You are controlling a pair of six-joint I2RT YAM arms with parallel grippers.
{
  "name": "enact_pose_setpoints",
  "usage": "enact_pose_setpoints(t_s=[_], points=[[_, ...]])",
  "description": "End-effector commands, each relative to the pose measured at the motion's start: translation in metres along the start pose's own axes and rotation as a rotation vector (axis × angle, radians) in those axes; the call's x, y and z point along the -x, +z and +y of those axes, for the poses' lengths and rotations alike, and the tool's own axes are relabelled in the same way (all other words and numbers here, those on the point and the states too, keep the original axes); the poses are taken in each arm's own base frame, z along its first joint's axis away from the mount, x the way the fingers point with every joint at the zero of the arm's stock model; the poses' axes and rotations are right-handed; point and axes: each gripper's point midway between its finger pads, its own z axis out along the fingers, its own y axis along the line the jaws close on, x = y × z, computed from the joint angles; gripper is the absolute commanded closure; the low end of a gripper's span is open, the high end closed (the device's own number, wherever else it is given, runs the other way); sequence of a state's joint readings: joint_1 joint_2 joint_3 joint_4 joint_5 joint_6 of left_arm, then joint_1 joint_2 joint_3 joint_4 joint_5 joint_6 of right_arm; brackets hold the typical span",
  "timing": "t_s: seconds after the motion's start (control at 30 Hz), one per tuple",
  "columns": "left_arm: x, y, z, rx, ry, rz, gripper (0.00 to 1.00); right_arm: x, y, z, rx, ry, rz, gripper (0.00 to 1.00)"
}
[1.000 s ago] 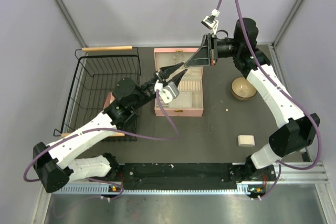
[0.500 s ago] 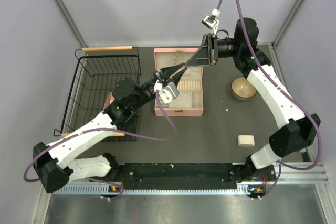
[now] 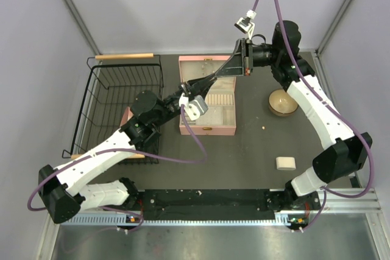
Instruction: Organize the mixed jewelry
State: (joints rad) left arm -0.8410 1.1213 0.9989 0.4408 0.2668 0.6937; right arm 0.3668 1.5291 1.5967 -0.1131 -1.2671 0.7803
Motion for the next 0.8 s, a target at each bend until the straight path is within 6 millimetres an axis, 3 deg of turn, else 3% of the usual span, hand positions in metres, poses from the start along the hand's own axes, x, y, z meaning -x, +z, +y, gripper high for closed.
enact_pose_setpoints(t_s=[0.0,0.13,0.27,0.47,0.77], points=[[0.015,0.002,0.004,0.014,0.009,-0.054,0.90,-0.001,0.000,0.029,0.039,-0.086,0.004,0.94],[0.013,0.002,0.003,0.011,0.007,-0.050,1.00,-0.001,0.000,0.030,0.042,-0.089,0.005,0.93],[0.011,0.001,0.003,0.020,0.001,-0.042,1.00,-0.001,-0.001,0.032,0.045,-0.090,0.007,0.87],[0.007,-0.003,0.002,0.025,-0.004,-0.022,1.00,0.000,-0.001,0.033,0.045,-0.096,0.006,0.68],[-0.008,-0.010,-0.007,0.022,-0.016,0.020,1.00,0.008,-0.008,0.033,0.032,-0.110,-0.013,0.65]])
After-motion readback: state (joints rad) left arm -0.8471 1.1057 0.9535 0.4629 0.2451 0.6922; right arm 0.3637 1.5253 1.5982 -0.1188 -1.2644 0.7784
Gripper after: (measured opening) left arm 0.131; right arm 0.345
